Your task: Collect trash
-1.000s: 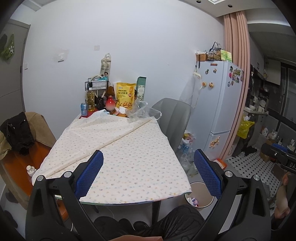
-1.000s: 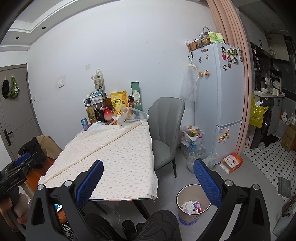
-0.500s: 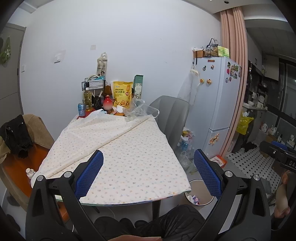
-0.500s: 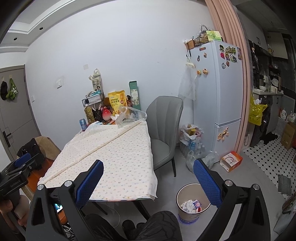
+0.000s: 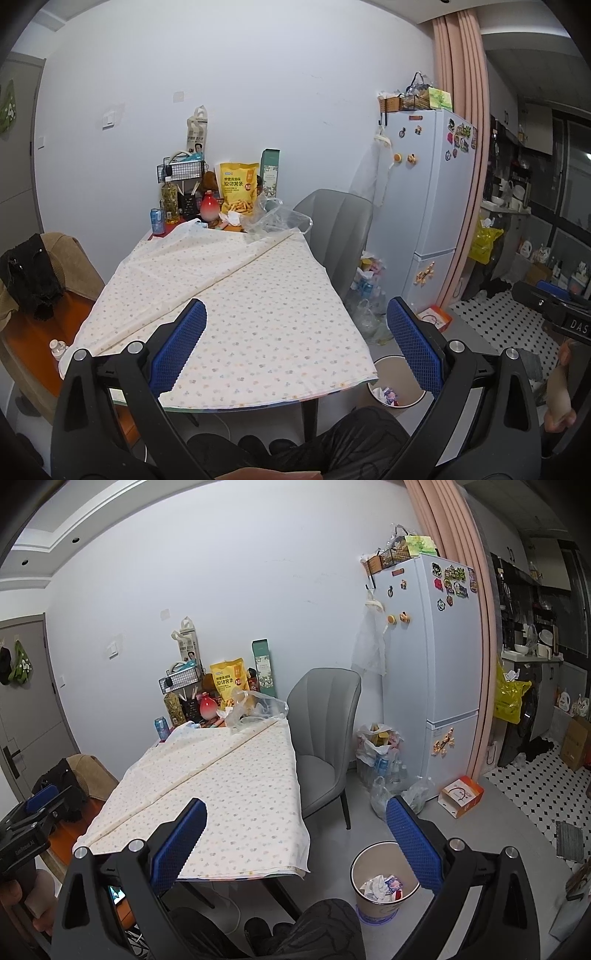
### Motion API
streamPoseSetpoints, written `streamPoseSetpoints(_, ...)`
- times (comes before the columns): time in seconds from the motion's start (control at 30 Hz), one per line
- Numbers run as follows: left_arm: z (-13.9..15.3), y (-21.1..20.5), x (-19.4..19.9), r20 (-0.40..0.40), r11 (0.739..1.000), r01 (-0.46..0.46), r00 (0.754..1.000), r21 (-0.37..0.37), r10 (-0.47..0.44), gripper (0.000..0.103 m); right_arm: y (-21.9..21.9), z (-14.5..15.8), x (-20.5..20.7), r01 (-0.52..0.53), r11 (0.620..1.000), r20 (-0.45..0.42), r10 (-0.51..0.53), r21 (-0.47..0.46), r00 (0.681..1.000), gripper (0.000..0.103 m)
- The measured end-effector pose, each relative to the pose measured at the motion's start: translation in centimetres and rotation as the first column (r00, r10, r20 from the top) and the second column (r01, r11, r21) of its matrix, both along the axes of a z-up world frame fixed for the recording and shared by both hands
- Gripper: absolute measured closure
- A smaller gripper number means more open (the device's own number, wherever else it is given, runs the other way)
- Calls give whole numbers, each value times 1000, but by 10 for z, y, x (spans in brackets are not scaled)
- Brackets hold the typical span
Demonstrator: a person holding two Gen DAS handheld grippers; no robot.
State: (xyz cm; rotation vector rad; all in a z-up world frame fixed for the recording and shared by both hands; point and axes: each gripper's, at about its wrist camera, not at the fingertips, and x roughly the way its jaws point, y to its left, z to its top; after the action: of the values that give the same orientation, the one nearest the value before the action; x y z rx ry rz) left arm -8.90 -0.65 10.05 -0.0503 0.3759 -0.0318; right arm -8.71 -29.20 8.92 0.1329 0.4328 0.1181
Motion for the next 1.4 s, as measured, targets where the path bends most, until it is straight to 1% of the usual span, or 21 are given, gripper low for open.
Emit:
streamPoseSetpoints(1.27, -3, -1, -2, -6, 1000, 1, 1000, -2, -1, 6, 2, 1, 0, 0, 1000, 10, 0, -4, 1000, 8)
streamPoseSetpoints(1.4, -7, -2, -4, -12, 1000, 3, 1000, -3, -3, 6, 2, 0, 1, 0, 1000, 7, 0, -4, 1000, 8)
